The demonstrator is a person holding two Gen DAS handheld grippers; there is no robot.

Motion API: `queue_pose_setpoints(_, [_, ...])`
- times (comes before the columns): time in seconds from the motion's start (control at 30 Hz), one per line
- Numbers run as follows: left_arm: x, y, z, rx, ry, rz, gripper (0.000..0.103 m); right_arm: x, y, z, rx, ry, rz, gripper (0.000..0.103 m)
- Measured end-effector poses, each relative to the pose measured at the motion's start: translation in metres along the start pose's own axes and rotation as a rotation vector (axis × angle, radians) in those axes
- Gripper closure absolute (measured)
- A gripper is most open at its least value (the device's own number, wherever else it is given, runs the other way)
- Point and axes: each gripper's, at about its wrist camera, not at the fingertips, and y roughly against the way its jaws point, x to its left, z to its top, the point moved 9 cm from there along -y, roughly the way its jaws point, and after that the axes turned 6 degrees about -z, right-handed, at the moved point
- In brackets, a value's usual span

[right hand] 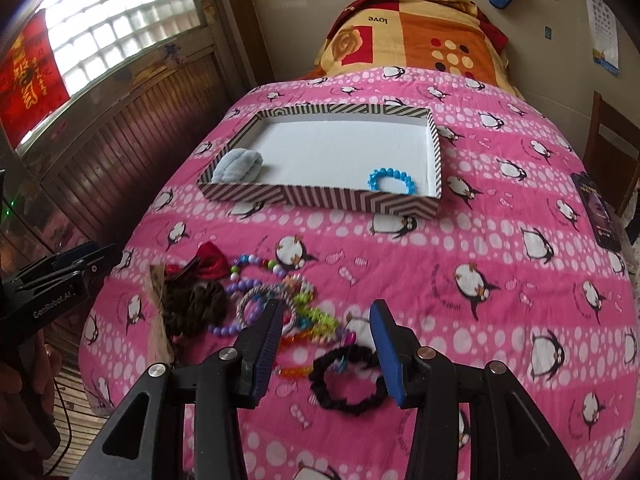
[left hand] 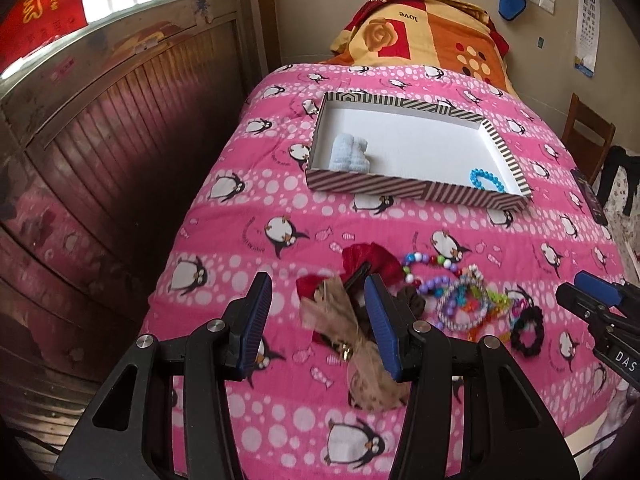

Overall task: Organize jewelry
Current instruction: 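Return both tools to the pile, approaching the tan bow and black scrunchie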

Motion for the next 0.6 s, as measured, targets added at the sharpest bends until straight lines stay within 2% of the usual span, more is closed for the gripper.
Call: queue_pose_setpoints(0.6, [0.000, 0.018, -0.031, -0.003, 0.003, -0.022, 0.055, 0.009, 0.016, -0.025, -0.010, 0.000, -0.014, 0.056])
